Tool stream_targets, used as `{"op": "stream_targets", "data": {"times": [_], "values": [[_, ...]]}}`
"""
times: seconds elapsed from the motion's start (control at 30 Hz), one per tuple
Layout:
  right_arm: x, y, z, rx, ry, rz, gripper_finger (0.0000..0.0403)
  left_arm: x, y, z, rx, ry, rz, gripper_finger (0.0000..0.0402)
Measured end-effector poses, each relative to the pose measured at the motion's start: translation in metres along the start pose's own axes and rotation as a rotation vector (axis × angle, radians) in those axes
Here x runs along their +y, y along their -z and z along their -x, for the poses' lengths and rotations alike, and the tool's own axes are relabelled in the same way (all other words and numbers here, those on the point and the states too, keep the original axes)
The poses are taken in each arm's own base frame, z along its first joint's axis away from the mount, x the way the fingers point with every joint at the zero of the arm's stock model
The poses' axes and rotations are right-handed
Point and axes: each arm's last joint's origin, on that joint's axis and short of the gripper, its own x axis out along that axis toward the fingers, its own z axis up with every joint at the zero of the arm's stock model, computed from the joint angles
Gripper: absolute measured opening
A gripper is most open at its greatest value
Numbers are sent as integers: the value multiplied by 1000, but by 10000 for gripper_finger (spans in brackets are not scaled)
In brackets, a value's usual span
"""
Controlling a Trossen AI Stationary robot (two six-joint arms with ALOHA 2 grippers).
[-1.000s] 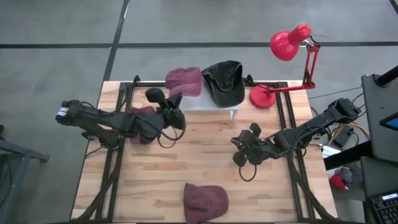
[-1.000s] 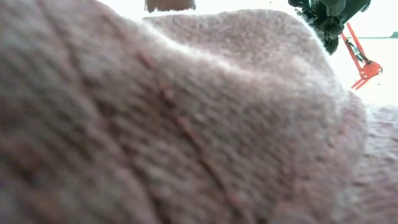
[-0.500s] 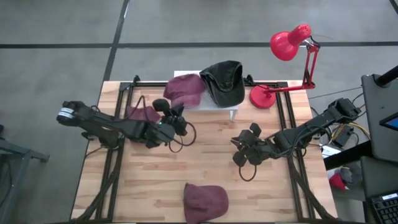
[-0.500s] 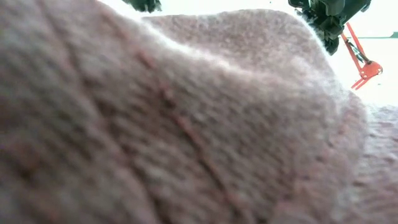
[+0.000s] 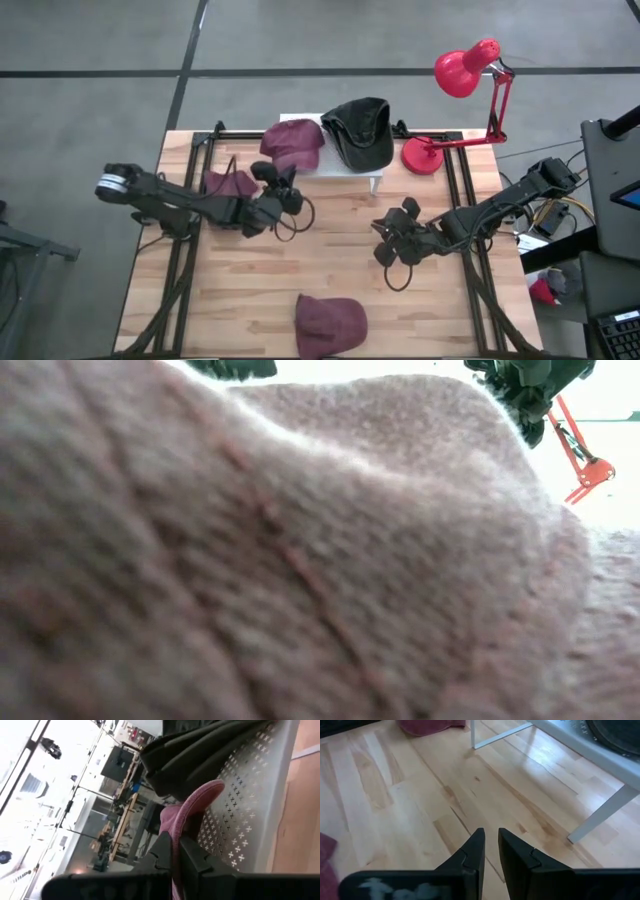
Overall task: Pick & Place hat
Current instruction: Put the top right red cap on the shelf
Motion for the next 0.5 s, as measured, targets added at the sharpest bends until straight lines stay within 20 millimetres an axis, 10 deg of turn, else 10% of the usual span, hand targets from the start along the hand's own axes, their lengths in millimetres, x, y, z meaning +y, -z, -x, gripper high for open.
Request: {"op": "stream_targets", "data": {"times": [0.5], "values": [[0,0,0,3,5,10,52,-15,0,-38,2,69,-295,9]]}}
